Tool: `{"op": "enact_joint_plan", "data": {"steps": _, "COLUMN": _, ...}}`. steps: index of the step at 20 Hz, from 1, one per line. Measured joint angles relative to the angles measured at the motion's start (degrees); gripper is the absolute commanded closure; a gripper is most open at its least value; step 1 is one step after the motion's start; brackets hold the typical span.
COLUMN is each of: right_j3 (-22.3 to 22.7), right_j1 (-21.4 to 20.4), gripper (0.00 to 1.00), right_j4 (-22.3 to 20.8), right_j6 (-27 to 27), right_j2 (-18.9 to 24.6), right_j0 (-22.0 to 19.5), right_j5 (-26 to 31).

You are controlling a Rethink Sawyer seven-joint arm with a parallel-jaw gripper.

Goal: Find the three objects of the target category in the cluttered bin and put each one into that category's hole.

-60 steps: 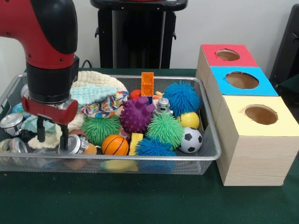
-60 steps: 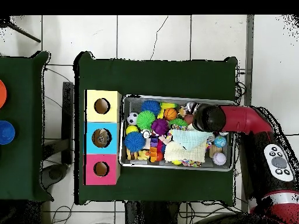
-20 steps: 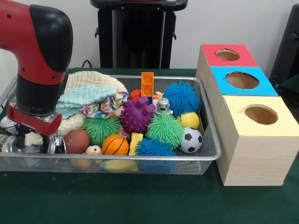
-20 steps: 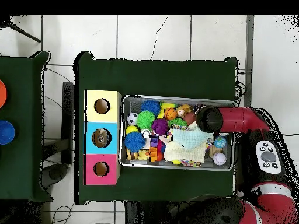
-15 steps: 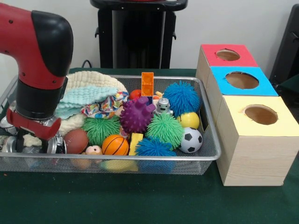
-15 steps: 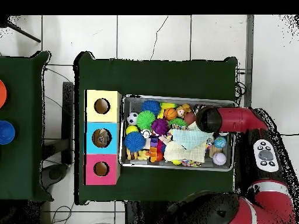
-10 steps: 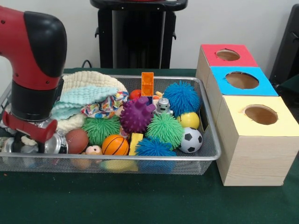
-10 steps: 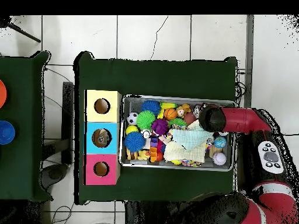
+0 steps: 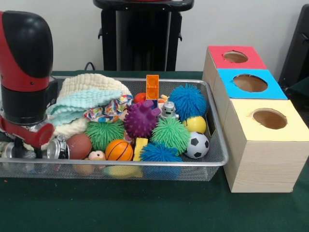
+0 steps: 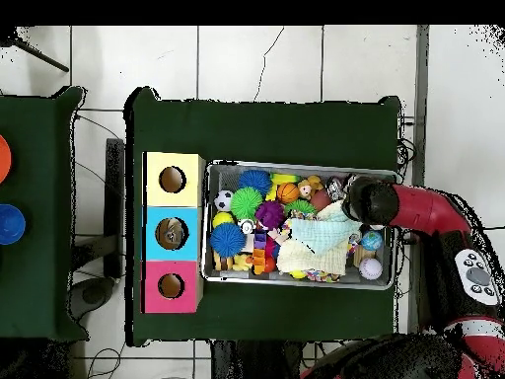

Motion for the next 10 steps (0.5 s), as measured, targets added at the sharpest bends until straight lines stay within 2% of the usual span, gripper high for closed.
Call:
{"op": "enact_joint_plan", "data": {"steps": 3, "right_j3": 0.0, "right_j1": 0.0, "gripper": 0.00, "right_j4": 1.9, "right_j6": 0.0, "right_j2": 0.4, "right_j0": 0.0, "right_j5": 2.8}}
{"op": "enact_joint_plan", "data": {"steps": 4, "right_j3": 0.0, "right_j1": -0.1, "gripper": 1.00, "right_j4": 2.5, "right_j6": 0.0, "right_j2": 0.5, "right_j0": 0.0, "right_j5": 3.9}}
{"op": "enact_joint_plan", "data": {"steps": 10, "right_j3": 0.0, "right_j1": -0.2, "gripper": 1.00, "right_j4": 4.4, "right_j6": 0.0, "right_j2": 1.3, "right_j0": 0.0, "right_j5": 9.6}}
